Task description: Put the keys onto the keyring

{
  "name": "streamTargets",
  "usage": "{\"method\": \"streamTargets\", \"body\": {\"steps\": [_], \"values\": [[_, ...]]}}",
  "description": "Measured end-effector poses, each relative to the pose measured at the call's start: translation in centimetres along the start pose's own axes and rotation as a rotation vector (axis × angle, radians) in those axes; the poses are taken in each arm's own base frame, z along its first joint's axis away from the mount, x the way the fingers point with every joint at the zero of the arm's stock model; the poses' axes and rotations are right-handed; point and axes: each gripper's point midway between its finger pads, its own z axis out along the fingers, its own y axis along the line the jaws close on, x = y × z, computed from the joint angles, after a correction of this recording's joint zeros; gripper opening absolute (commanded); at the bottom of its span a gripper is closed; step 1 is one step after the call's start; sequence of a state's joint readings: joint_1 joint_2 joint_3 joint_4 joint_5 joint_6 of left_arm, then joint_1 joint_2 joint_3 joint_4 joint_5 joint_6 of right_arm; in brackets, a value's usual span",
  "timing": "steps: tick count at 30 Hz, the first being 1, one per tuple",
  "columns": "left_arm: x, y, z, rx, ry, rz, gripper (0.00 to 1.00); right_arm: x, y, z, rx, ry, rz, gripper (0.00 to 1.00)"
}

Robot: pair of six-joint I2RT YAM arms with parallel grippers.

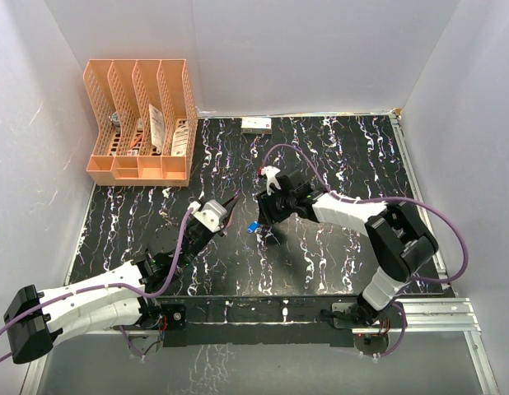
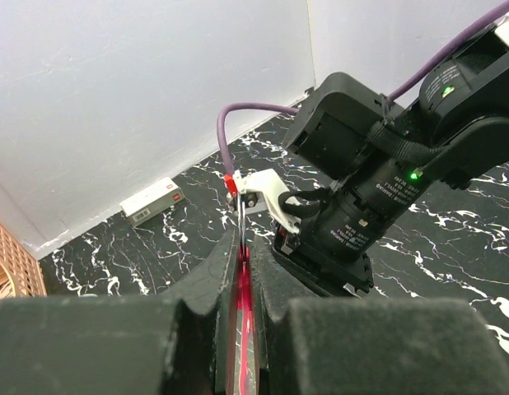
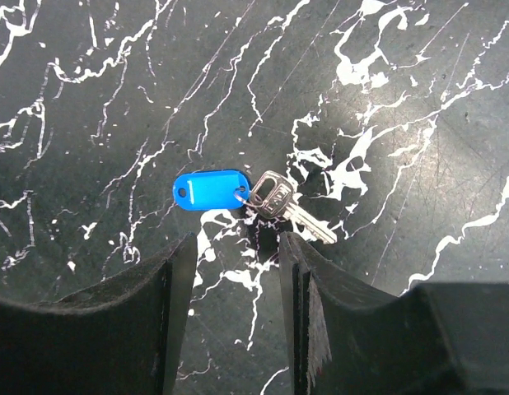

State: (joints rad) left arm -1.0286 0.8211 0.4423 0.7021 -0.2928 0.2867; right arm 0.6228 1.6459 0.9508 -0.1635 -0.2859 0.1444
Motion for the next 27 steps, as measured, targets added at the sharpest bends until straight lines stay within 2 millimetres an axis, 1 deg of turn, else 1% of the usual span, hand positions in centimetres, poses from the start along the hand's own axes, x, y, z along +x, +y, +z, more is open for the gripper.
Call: {"method": "streamTargets", "body": {"steps": [3,6,9,12,15,19,22,27], "values": [[0.0,0.0,0.0,-0.003,0.001,0.000,0.00,0.6,-0.1,0.8,-0.003,0.019,-0.019,0.42],[0.1,0.1,0.0,-0.006,0.004,0.000,0.00,1.6,-0.4,1.7,-0.002,0.054,-0.033,0.42],[0.2,0.1,0.0,-0.009,0.005,0.000,0.00,2.1,-0.5,2.1,-0.002,0.068,-0.050,0.42],[0.2,0.2,-0.1,-0.011,0.007,0.001,0.00,1.9,-0.5,2.2,-0.001,0.065,-0.065,0.41],[0.4,0.2,-0.1,-0.012,0.010,0.001,0.00,1.2,-0.4,2.3,0.001,0.048,-0.082,0.41],[0.7,0.1,-0.2,-0.011,0.016,0.004,0.00,0.4,-0.4,2.6,0.004,0.029,-0.103,0.37],[0.9,0.1,-0.2,-0.012,0.020,0.005,0.00,0.9,-0.5,3.3,0.007,0.042,-0.106,0.35],[0.6,0.4,-0.3,-0.022,0.013,0.003,0.00,0.7,-0.3,3.5,0.004,0.038,-0.114,0.31]]}}
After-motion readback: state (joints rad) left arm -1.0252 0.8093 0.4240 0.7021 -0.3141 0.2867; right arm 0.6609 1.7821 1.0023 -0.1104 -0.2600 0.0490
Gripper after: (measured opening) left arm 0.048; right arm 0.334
